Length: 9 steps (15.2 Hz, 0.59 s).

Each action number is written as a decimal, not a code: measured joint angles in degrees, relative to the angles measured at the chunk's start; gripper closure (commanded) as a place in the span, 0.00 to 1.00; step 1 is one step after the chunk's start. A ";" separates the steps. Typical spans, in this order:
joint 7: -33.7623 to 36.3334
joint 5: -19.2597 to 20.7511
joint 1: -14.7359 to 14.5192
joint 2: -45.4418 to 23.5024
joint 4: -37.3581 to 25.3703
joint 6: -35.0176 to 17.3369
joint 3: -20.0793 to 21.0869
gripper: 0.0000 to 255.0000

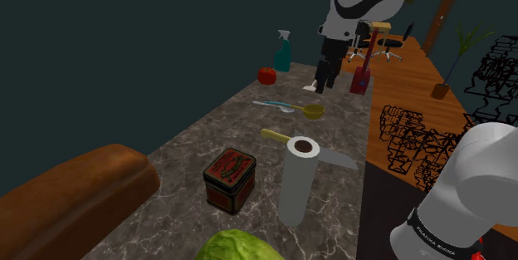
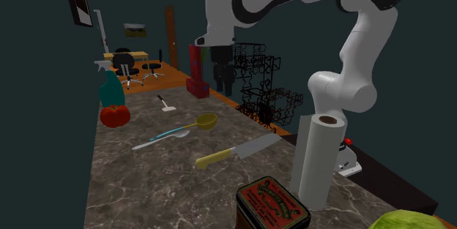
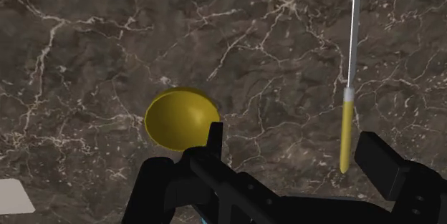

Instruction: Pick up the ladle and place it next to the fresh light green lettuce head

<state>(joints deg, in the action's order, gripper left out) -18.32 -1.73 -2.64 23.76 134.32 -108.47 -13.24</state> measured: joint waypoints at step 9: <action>-13.87 -4.96 -1.29 -20.75 -10.28 -7.32 -4.46 0.00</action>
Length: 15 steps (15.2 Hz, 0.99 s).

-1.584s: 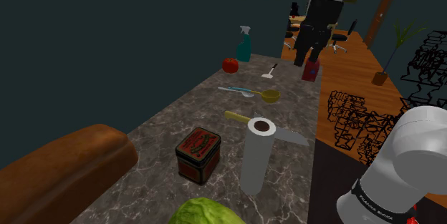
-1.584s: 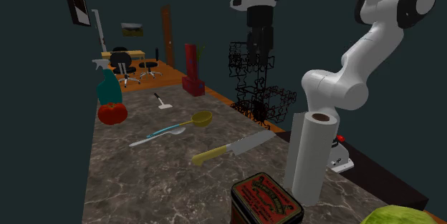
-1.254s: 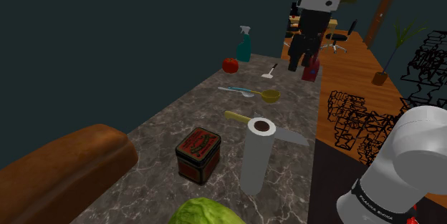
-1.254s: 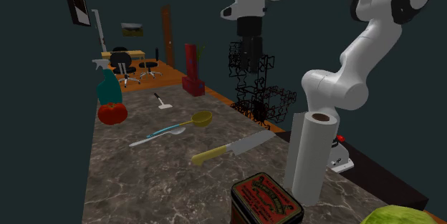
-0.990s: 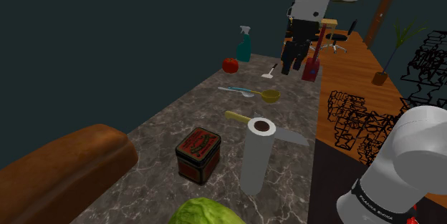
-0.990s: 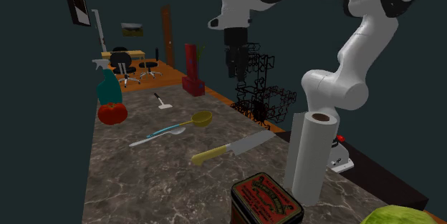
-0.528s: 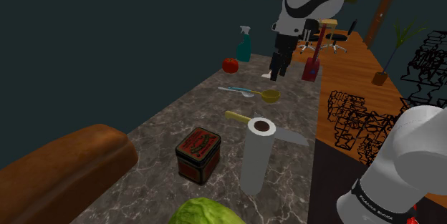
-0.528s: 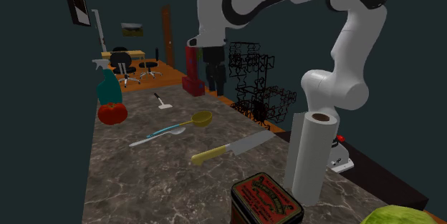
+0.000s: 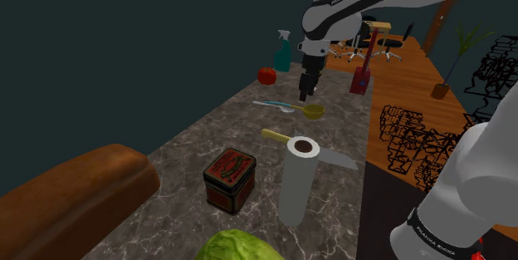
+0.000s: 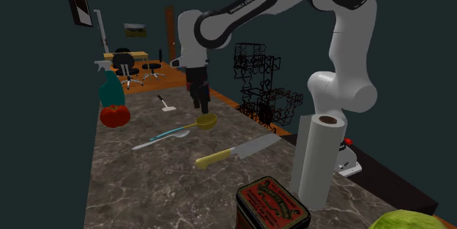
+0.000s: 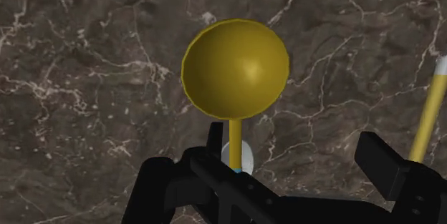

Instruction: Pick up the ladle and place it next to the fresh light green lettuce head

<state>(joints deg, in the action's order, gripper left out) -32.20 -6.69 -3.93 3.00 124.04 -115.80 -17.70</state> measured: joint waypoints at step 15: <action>-7.94 -5.10 0.71 -13.09 -3.79 -7.08 -0.06 0.00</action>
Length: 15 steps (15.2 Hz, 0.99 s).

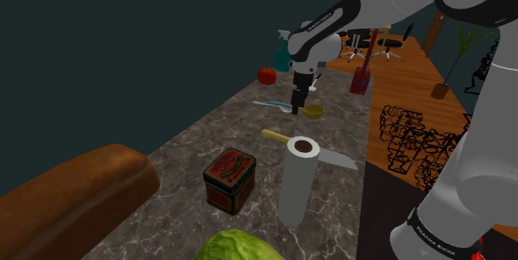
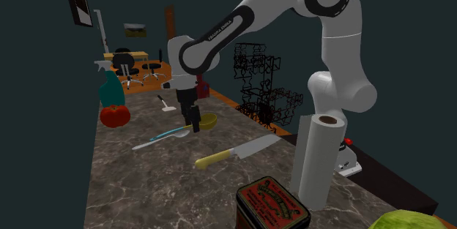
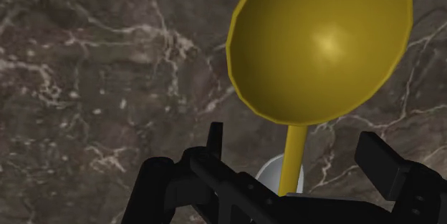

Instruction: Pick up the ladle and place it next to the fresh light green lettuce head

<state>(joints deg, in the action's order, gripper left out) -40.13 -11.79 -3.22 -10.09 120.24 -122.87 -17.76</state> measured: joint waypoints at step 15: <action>0.08 0.10 -0.02 0.21 -0.03 0.21 -0.02 1.00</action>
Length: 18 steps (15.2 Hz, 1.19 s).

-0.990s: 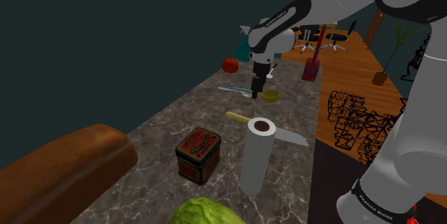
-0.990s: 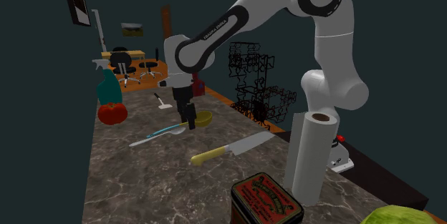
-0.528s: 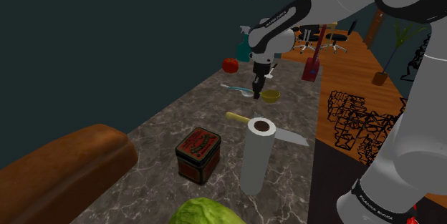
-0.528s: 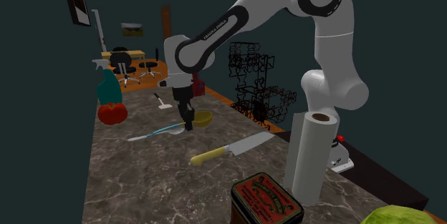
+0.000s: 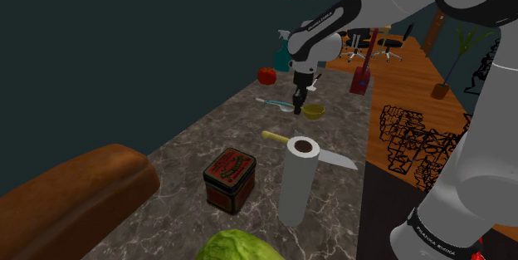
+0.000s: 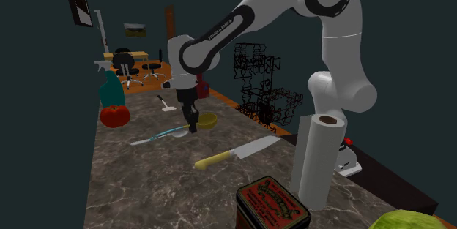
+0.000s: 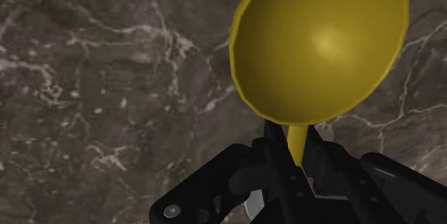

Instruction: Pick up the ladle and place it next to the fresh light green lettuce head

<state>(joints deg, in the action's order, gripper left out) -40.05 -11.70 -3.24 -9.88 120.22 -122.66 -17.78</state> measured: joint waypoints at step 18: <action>3.28 3.22 -0.34 6.27 -6.49 12.12 -0.44 1.00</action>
<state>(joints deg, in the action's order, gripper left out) -36.77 -8.48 -3.58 -3.61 113.73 -110.55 -18.21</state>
